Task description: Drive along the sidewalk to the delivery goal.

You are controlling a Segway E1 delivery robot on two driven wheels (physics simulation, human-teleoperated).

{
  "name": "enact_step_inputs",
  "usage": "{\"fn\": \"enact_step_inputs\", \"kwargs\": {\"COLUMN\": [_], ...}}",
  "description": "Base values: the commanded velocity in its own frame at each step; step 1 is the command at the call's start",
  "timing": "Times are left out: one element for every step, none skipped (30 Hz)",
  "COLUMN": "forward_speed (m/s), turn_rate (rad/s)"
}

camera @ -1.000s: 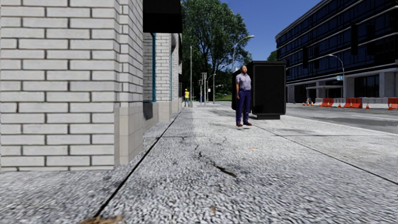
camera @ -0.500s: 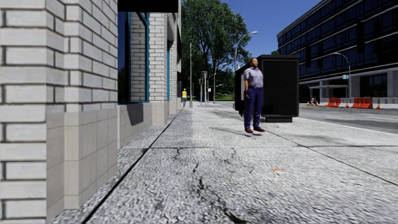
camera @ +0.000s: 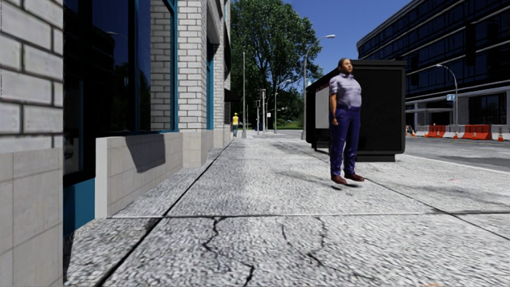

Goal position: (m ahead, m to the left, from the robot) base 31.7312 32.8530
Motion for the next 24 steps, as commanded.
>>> {"fn": "enact_step_inputs", "kwargs": {"forward_speed": [2.00, 2.00, 2.00, 2.00, 2.00, 2.00, 2.00, 2.00, 2.00, 2.00, 2.00, 2.00, 2.00, 2.00, 2.00, 2.00, 2.00, 2.00, 2.00, 2.00, 2.00, 2.00, 2.00, 2.00], "turn_rate": [0.00, 0.00, 0.00, 0.00, 0.06, 0.06, 0.19, 0.23, 0.24, 0.24, 0.24, 0.24, 0.24, 0.23, 0.23, 0.09, 0.00, 0.00, 0.00, 0.00, 0.00, 0.00, 0.00, 0.00]}}
